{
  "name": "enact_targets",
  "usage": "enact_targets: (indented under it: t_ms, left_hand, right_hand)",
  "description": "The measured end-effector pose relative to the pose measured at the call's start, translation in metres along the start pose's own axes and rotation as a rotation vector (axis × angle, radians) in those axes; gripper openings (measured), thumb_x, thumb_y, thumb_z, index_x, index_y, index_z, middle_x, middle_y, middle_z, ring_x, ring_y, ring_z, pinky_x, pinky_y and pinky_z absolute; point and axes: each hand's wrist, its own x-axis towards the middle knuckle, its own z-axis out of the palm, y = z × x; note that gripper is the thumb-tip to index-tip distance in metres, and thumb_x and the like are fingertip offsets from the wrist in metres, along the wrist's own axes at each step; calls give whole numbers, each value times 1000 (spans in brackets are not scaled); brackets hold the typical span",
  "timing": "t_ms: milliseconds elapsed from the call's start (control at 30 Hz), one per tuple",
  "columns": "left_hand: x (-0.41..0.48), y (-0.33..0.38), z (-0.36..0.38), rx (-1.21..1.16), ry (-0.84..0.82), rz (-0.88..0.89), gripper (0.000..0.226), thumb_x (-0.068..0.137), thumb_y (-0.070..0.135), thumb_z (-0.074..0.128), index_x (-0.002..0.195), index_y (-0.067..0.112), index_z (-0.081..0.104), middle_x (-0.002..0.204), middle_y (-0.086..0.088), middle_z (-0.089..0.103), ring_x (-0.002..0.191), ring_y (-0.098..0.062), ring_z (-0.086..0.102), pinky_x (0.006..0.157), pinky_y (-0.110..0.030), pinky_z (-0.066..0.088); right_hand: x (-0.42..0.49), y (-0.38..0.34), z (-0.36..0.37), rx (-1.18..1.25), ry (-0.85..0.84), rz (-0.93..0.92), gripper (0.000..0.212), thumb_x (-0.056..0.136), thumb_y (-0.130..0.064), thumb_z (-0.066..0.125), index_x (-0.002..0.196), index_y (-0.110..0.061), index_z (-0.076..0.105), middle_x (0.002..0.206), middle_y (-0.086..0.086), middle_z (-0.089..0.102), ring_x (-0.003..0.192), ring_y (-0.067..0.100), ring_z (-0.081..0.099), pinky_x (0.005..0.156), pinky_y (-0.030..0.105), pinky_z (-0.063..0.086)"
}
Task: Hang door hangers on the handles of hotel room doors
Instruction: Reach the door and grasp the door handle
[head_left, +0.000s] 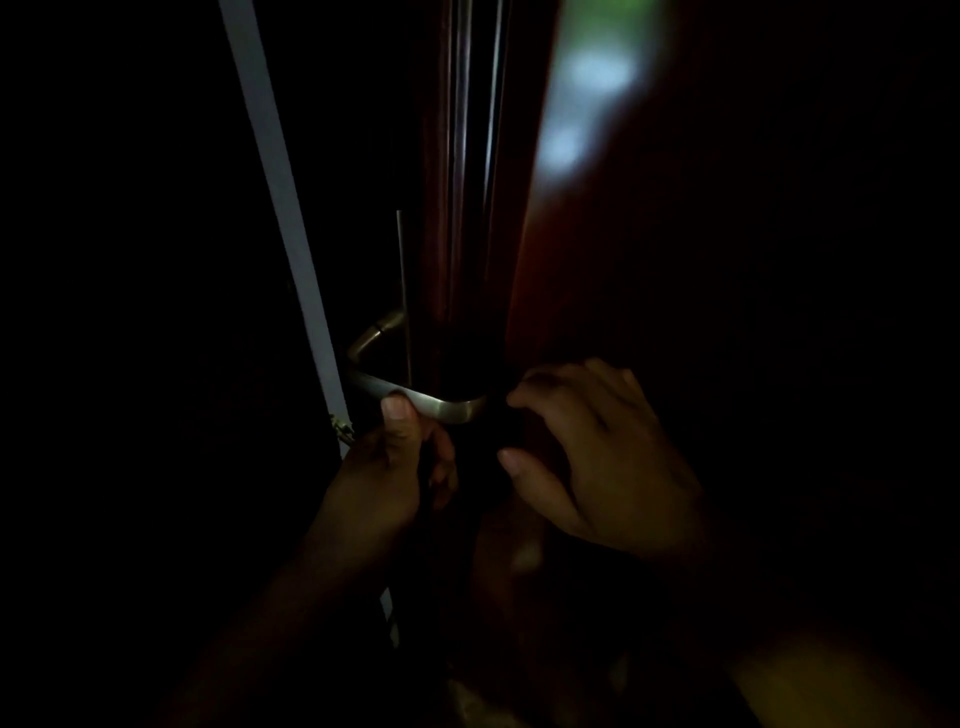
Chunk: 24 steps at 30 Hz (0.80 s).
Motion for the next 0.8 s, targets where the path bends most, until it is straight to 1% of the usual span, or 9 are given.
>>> enact_targets:
  t_ms: [67, 167, 267, 333, 467, 533, 600, 733, 800]
  left_hand:
    - [5, 1, 1, -25, -37, -22, 68, 89, 59, 13, 60, 16, 57, 50, 3, 60, 47, -9, 57, 55, -27, 48]
    - [17, 2, 2, -85, -48, -128, 67, 88, 63, 18, 52, 25, 61, 47, 1, 58, 44, -11, 56, 50, -29, 46]
    - [31, -1, 5, -136, -107, -131, 69, 78, 83, 22, 54, 31, 60, 51, 0, 53, 44, -16, 50, 54, -33, 37]
    - [45, -2, 12, -154, -81, -145, 72, 66, 94, 27, 54, 31, 60, 52, 0, 53, 44, -17, 48, 50, -30, 34]
    - [71, 5, 24, -173, -117, -204, 69, 65, 87, 26, 56, 27, 59, 54, -4, 53, 45, -19, 48, 48, -27, 32]
    - [85, 6, 28, -134, -82, -243, 72, 70, 82, 23, 64, 20, 59, 55, -4, 56, 45, -17, 51, 49, -27, 35]
    - [98, 8, 33, -113, -46, -255, 72, 78, 77, 22, 70, 16, 58, 56, -4, 58, 45, -15, 53, 46, -23, 38]
    - [125, 17, 48, -142, -56, -269, 66, 92, 68, 25, 77, 13, 58, 60, -4, 56, 46, -13, 51, 41, -19, 35]
    - [143, 20, 58, -149, -60, -295, 65, 91, 70, 28, 79, 14, 59, 63, -2, 56, 50, -12, 51, 46, -21, 36]
  right_hand:
    - [2, 3, 2, -2, 3, 14, 42, 88, -39, 56, 108, -3, 67, 108, 10, 67, 99, 20, 52, 81, 27, 29]
    - [4, 11, 5, -1, 18, 22, 39, 88, -37, 57, 110, -5, 63, 108, 9, 67, 99, 20, 52, 81, 28, 29]
    - [7, 20, 9, -2, 24, 23, 39, 89, -36, 57, 110, -4, 64, 107, 9, 67, 98, 21, 52, 81, 29, 31]
    - [12, 31, 11, -11, 17, 39, 39, 88, -36, 58, 108, -3, 66, 105, 9, 67, 97, 21, 52, 80, 31, 33]
    - [19, 57, 21, -60, 13, 28, 38, 89, -37, 56, 103, -4, 68, 102, 9, 68, 93, 24, 56, 78, 33, 34]
    - [23, 68, 28, -79, 32, 28, 38, 88, -38, 56, 100, -5, 69, 99, 9, 68, 91, 26, 58, 76, 34, 35]
    - [26, 78, 33, -66, 51, 44, 37, 88, -37, 56, 100, -5, 69, 97, 9, 68, 89, 28, 60, 75, 35, 37]
    - [33, 102, 40, 30, 64, 116, 35, 87, -34, 57, 103, -5, 68, 99, 9, 66, 94, 27, 57, 82, 35, 37]
    - [37, 117, 45, 9, 74, 157, 36, 86, -35, 55, 104, -7, 68, 100, 8, 67, 98, 25, 56, 86, 34, 33]
